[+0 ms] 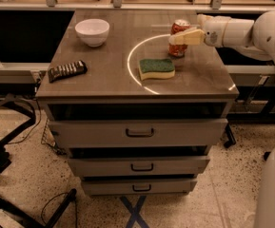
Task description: Place coke can into white bowl
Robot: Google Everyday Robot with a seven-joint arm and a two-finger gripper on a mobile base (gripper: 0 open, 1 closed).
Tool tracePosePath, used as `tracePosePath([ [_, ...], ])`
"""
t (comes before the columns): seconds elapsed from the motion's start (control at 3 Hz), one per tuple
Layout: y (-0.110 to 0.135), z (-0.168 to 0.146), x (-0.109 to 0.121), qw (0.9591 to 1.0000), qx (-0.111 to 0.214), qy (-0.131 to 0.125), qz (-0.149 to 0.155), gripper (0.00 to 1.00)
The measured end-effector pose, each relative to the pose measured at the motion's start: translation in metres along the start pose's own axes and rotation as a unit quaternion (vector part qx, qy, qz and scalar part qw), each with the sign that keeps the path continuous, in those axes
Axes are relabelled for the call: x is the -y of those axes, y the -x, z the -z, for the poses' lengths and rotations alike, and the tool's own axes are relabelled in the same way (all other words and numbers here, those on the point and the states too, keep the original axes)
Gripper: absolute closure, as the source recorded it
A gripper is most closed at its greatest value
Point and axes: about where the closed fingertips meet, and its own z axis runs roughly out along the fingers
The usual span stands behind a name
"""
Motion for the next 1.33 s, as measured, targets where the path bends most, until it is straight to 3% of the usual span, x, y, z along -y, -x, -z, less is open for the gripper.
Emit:
tracePosePath([
  [0.33,-0.014,-0.016,0.005,0.9996,0.003,-0.004,-0.028,0.21],
  [1.0,-0.014,-0.022,0.0,0.9996,0.002,0.001,-0.027,0.68],
  [1.33,-0.014,-0.026,-0.002,0.9996,0.002,0.005,-0.028,0.98],
])
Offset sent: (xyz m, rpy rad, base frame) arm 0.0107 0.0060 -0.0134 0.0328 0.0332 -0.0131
